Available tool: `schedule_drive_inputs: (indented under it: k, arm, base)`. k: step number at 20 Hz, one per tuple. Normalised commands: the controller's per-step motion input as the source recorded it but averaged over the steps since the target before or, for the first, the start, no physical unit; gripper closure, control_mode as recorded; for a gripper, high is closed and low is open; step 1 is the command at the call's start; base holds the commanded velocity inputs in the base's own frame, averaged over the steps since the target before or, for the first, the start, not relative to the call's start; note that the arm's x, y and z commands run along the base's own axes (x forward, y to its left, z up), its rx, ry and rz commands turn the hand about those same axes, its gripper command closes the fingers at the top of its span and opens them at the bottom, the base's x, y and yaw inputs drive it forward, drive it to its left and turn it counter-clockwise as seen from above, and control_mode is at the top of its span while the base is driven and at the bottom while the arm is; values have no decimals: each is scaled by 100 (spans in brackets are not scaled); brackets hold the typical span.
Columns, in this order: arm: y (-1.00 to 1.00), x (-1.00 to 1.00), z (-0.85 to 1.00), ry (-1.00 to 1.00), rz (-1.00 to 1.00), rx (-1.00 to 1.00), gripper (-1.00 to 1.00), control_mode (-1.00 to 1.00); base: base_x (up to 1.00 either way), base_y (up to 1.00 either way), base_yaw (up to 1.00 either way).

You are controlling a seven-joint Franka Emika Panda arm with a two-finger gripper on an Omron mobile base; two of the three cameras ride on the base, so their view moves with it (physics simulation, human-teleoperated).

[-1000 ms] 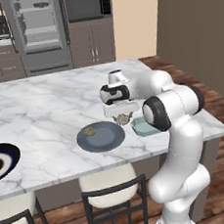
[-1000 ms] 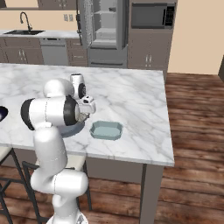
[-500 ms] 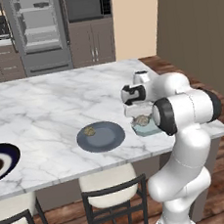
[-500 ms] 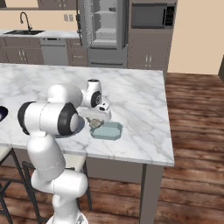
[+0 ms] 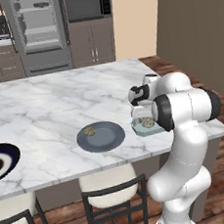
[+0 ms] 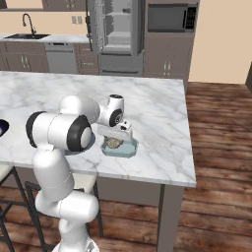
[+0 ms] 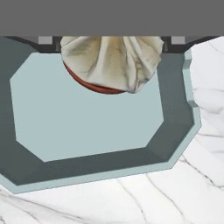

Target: Place two dumplings into each of the tupperware containers and then place the containers in the fridge.

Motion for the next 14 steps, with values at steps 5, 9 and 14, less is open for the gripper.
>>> schedule_drive_inputs:
  k: [5, 9, 14]
  arm:
    - [0, 5, -3, 0, 0, 0, 100, -100]
    - [6, 19, -12, 0, 0, 0, 100, -100]
    - [9, 19, -15, 1, 0, 0, 100, -100]
  base:
    - [0, 0, 0]
    - [0, 0, 0]
    - [0, 0, 0]
